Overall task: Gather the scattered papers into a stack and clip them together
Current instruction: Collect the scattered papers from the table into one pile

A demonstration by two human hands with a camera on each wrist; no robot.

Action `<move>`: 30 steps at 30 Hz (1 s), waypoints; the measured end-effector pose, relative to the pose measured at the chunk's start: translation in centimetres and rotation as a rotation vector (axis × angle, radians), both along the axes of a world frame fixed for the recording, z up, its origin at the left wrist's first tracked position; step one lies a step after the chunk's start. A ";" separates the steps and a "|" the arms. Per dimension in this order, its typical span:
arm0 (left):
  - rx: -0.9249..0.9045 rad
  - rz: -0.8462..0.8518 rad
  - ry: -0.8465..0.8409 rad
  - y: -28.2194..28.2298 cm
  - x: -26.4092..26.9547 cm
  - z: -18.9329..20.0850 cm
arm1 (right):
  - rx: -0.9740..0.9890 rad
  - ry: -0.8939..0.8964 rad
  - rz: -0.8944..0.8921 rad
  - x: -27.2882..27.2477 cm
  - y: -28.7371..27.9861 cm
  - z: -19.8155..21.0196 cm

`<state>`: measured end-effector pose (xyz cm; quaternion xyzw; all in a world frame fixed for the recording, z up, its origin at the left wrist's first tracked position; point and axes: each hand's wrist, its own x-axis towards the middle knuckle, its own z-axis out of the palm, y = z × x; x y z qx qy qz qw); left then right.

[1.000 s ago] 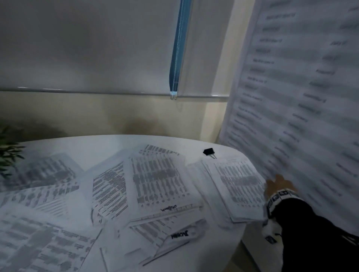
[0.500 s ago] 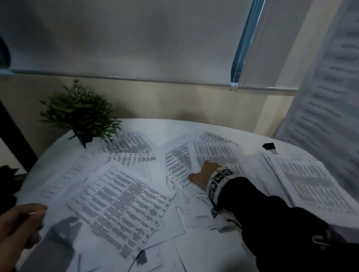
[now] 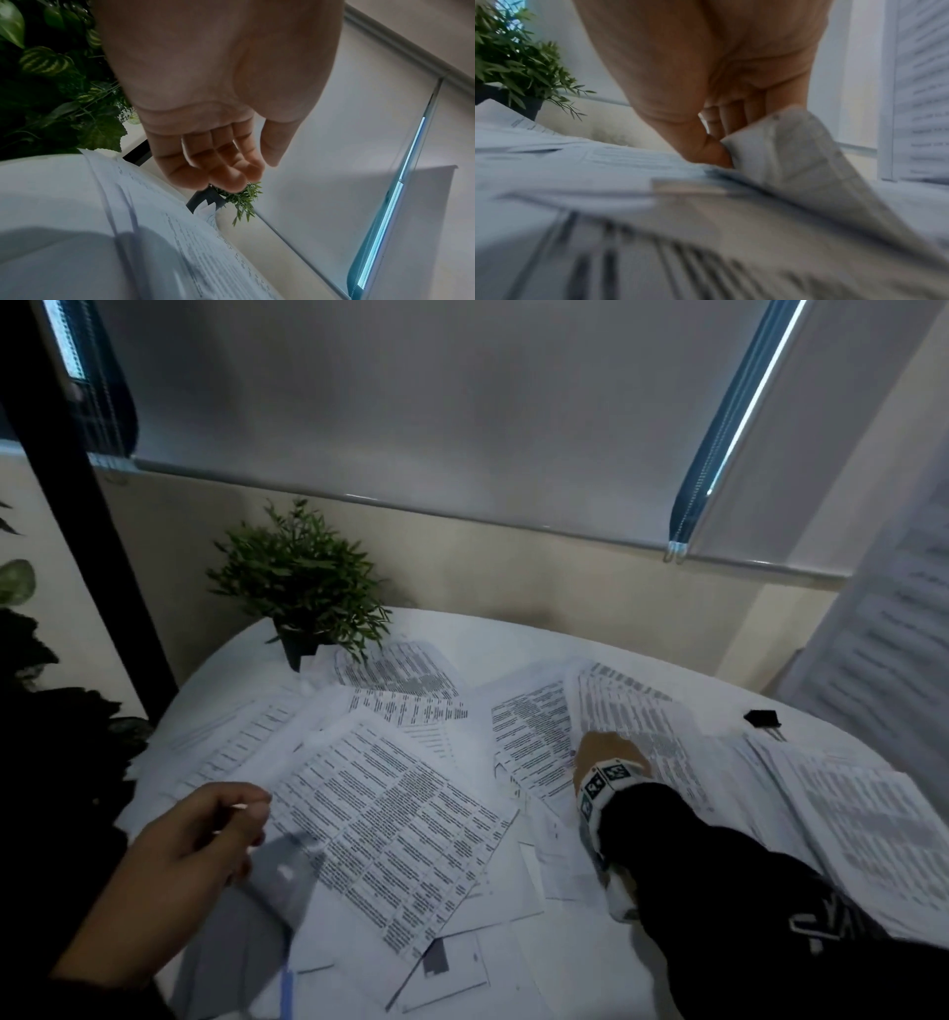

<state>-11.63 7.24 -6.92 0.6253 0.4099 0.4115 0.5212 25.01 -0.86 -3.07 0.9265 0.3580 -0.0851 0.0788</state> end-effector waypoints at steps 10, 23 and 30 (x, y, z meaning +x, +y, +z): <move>-0.603 0.026 -0.372 -3.2 3.1 3.7 | 0.392 0.119 1.142 -22.9 -0.9 5.2; -0.142 0.491 0.122 1.4 -6.9 2.1 | -0.081 0.315 0.371 -11.0 8.2 -1.8; -0.252 0.355 -0.219 1.0 -6.6 2.9 | 0.632 0.423 0.237 -9.0 7.1 2.5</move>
